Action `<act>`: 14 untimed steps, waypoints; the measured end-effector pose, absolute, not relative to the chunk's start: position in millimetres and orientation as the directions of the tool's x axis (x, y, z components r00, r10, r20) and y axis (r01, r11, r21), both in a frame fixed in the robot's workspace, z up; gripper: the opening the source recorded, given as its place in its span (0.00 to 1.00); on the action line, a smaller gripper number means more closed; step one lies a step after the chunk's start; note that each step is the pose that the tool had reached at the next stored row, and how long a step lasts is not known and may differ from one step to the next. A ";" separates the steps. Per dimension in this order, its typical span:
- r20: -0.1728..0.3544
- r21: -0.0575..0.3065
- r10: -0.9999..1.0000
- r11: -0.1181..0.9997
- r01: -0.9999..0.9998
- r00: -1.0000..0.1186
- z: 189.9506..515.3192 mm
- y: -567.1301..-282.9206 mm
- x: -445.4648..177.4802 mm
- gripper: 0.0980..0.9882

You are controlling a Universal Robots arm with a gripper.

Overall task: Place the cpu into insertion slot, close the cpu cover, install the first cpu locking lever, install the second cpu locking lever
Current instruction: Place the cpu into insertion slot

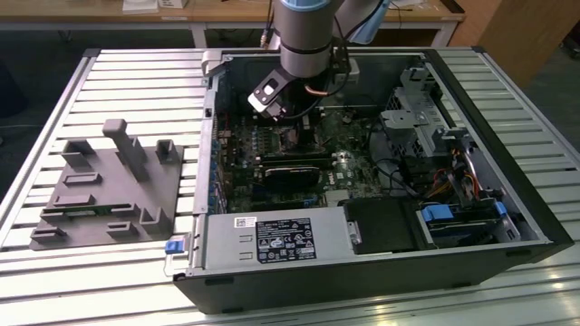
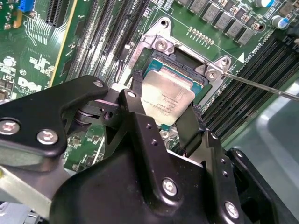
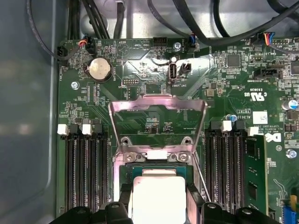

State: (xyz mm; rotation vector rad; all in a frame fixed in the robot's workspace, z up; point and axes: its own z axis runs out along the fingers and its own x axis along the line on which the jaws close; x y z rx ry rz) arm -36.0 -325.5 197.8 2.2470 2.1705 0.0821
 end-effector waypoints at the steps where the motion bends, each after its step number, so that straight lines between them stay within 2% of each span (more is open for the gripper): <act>1: 0.026 0.048 0.999 -0.035 0.998 0.034 197.4 -325.5 -36.4 0.49; 14: 0.027 0.048 1.000 -0.013 0.999 0.012 194.3 -324.8 -37.6 0.49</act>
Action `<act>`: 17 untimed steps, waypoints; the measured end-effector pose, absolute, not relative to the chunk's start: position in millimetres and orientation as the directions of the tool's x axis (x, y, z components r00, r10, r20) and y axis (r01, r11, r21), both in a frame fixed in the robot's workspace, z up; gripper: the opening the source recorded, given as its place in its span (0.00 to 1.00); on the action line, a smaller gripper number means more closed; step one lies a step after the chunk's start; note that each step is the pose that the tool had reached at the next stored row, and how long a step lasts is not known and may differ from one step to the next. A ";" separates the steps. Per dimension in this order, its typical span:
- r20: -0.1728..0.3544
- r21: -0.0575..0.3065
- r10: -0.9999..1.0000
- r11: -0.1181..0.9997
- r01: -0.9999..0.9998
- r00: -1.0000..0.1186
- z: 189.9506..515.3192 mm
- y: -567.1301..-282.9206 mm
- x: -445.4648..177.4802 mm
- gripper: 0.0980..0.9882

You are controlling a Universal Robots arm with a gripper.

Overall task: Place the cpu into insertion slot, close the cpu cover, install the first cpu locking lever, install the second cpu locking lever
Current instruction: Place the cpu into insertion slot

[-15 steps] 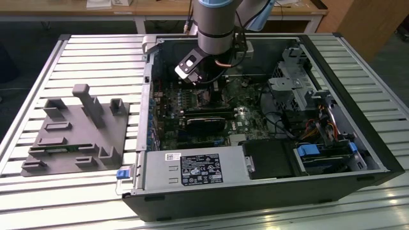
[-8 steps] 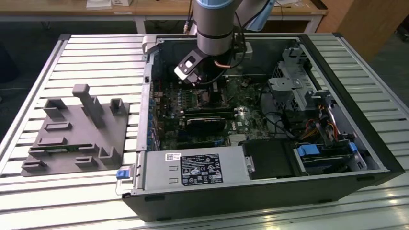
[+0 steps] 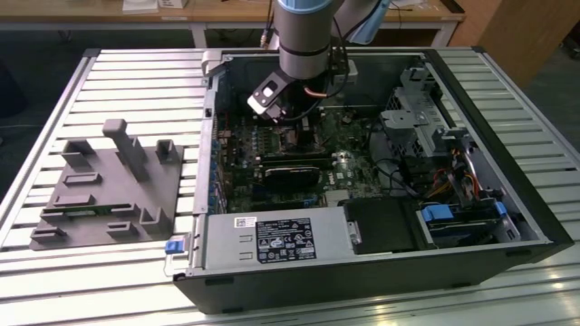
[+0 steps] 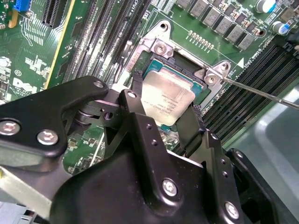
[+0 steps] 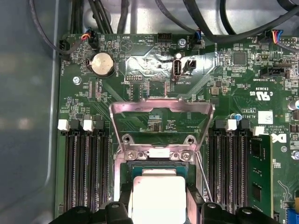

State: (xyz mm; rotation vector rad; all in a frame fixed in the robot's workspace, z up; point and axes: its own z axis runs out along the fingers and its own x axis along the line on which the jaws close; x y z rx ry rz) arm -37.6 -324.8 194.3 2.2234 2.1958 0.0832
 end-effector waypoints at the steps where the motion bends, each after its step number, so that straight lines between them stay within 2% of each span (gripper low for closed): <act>1: 0.027 0.048 1.000 -0.013 0.999 0.012 193.8 -324.8 -37.6 0.49; 17: 0.027 0.048 1.000 -0.013 0.999 0.012 192.8 -324.8 -37.7 0.49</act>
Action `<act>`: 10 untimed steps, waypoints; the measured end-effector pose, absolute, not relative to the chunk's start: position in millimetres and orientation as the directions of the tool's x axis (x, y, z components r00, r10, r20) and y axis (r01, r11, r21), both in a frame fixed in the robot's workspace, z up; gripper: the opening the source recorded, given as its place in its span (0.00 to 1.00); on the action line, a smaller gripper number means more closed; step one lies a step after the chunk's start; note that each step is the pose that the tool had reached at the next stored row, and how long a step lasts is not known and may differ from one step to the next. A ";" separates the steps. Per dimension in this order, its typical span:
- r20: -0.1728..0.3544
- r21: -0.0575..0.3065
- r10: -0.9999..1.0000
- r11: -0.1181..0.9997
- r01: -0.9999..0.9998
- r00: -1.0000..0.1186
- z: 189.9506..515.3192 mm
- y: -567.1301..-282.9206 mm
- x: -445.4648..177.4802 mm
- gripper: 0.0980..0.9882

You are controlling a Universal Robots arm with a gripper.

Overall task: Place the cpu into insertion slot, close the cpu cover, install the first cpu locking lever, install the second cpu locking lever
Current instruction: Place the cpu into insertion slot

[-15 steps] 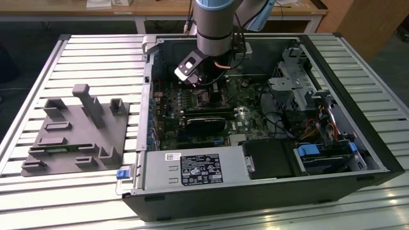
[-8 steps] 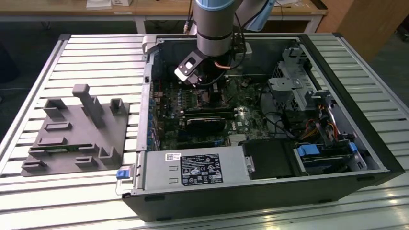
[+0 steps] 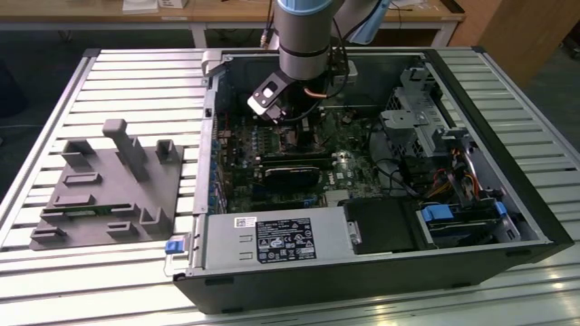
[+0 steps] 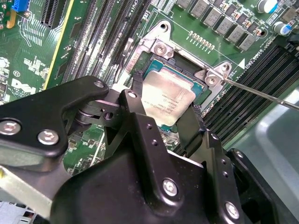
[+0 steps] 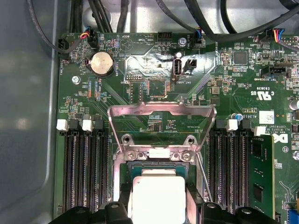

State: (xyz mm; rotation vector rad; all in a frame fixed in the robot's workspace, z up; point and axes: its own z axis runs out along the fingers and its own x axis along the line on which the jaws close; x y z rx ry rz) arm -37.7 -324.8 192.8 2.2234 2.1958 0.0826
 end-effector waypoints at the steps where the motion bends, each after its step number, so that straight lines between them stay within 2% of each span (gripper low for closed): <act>1: 0.027 0.048 1.000 -0.013 0.999 0.012 192.7 -324.8 -37.7 0.49; 4: 0.027 0.048 1.000 -0.013 0.999 0.012 192.6 -324.8 -37.7 0.51; 5: 0.027 0.048 1.000 -0.013 0.999 0.012 192.6 -324.8 -37.7 0.58; 10: 0.027 0.048 1.000 -0.013 0.999 0.012 192.4 -324.8 -37.7 0.58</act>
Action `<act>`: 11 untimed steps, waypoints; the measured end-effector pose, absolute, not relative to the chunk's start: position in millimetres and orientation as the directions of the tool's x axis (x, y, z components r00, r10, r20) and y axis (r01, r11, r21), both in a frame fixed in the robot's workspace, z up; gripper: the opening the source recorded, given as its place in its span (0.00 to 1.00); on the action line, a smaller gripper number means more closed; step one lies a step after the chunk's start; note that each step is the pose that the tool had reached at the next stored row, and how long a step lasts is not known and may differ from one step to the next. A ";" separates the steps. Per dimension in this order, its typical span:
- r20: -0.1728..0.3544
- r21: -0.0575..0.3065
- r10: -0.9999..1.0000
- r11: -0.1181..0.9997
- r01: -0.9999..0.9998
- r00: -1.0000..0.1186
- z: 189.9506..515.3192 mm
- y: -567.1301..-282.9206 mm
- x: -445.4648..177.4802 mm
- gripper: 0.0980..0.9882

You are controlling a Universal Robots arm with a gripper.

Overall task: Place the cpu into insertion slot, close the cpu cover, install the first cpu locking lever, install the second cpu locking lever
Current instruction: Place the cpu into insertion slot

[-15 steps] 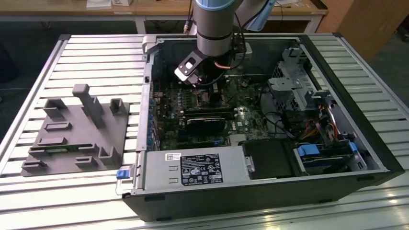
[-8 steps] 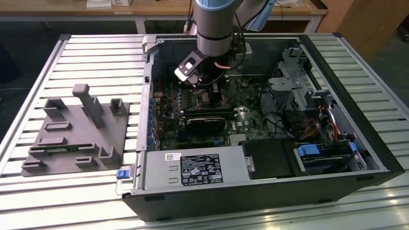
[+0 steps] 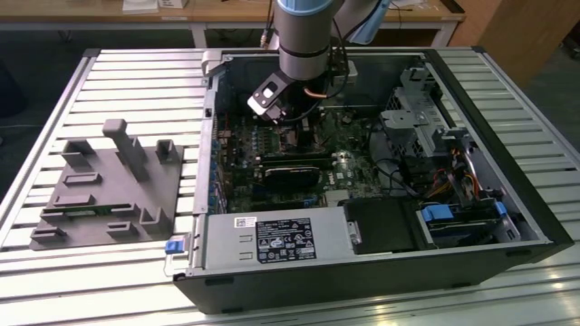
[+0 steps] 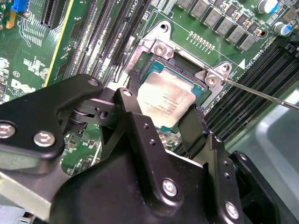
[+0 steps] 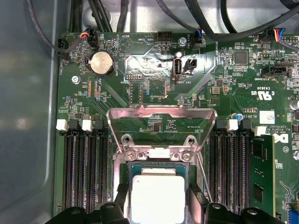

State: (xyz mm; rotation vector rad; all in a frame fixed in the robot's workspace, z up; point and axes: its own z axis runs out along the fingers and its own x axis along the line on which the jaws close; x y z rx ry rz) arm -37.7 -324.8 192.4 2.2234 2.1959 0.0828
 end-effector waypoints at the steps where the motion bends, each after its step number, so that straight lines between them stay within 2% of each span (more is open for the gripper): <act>1: 0.027 0.048 1.000 -0.013 0.999 0.012 192.8 -324.8 -37.7 0.58; 11: 0.027 0.048 1.000 -0.013 0.999 0.012 212.7 -324.8 -37.7 0.58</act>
